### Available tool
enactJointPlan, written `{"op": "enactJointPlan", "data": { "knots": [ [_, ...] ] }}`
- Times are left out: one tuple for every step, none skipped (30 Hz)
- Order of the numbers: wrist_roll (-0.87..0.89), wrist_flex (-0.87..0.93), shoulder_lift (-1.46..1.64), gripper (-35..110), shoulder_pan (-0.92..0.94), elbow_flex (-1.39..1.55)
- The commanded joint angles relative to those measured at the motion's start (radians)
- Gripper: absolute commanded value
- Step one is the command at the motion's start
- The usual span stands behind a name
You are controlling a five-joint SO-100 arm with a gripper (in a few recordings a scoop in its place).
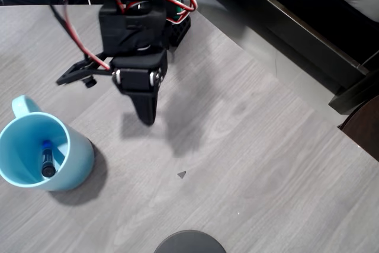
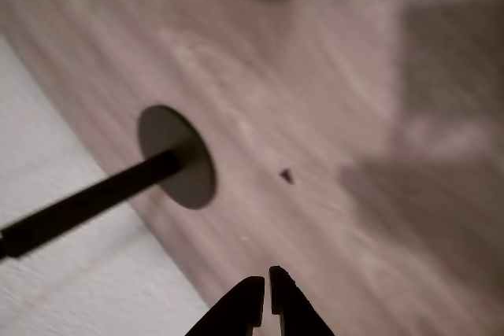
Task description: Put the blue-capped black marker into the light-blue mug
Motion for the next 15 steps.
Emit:
{"op": "enactJointPlan", "data": {
  "knots": [
    [-0.028, -0.026, 0.158, 0, -0.009, 0.163],
    [-0.035, -0.032, 0.193, 0, -0.008, 0.206],
    [-0.040, -0.040, 0.232, 0, -0.008, 0.250],
    [-0.044, -0.046, 0.270, 0, -0.011, 0.290],
    [-0.051, -0.049, 0.305, 0, -0.014, 0.324],
    [-0.054, -0.051, 0.331, 0, -0.015, 0.351],
    [-0.055, -0.051, 0.345, 0, -0.017, 0.370],
    [-0.055, -0.049, 0.350, 0, -0.017, 0.382],
    [-0.057, -0.048, 0.351, 0, -0.018, 0.394],
    [-0.058, -0.046, 0.351, 0, -0.023, 0.408],
    [-0.061, -0.046, 0.354, 0, -0.029, 0.426],
    [-0.064, -0.049, 0.367, 0, -0.034, 0.449],
    [-0.077, -0.058, 0.387, 0, -0.034, 0.474],
    [-0.089, -0.064, 0.413, 0, -0.032, 0.500],
    [-0.100, -0.066, 0.446, 0, -0.032, 0.528]
  ]
}}
